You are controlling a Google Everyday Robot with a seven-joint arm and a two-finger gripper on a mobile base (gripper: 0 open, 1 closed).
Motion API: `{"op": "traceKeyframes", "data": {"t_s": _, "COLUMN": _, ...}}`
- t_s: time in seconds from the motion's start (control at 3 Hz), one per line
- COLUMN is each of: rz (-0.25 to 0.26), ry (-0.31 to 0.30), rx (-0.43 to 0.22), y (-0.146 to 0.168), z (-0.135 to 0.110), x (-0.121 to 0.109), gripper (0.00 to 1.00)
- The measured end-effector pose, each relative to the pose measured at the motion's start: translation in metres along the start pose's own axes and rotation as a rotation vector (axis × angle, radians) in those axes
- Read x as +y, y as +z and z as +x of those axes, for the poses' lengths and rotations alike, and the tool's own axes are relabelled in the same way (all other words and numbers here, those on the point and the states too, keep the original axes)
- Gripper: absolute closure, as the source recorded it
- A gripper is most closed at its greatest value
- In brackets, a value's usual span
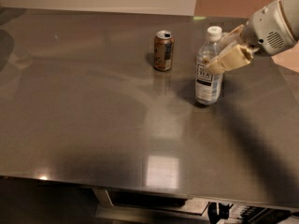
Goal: Move blue plastic bottle near redbull can
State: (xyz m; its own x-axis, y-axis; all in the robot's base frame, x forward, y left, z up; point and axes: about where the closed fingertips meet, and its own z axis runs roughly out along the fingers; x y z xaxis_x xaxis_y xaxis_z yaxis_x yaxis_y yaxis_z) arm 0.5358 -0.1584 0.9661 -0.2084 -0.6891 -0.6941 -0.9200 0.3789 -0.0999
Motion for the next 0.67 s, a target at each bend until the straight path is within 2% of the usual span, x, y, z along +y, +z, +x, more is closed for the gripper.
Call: {"op": "traceKeyframes", "data": {"t_s": 0.67, "rz": 0.103, "ry": 0.185, "rx": -0.040, "y": -0.023, "z": 0.040, "x": -0.068, "gripper": 1.00}}
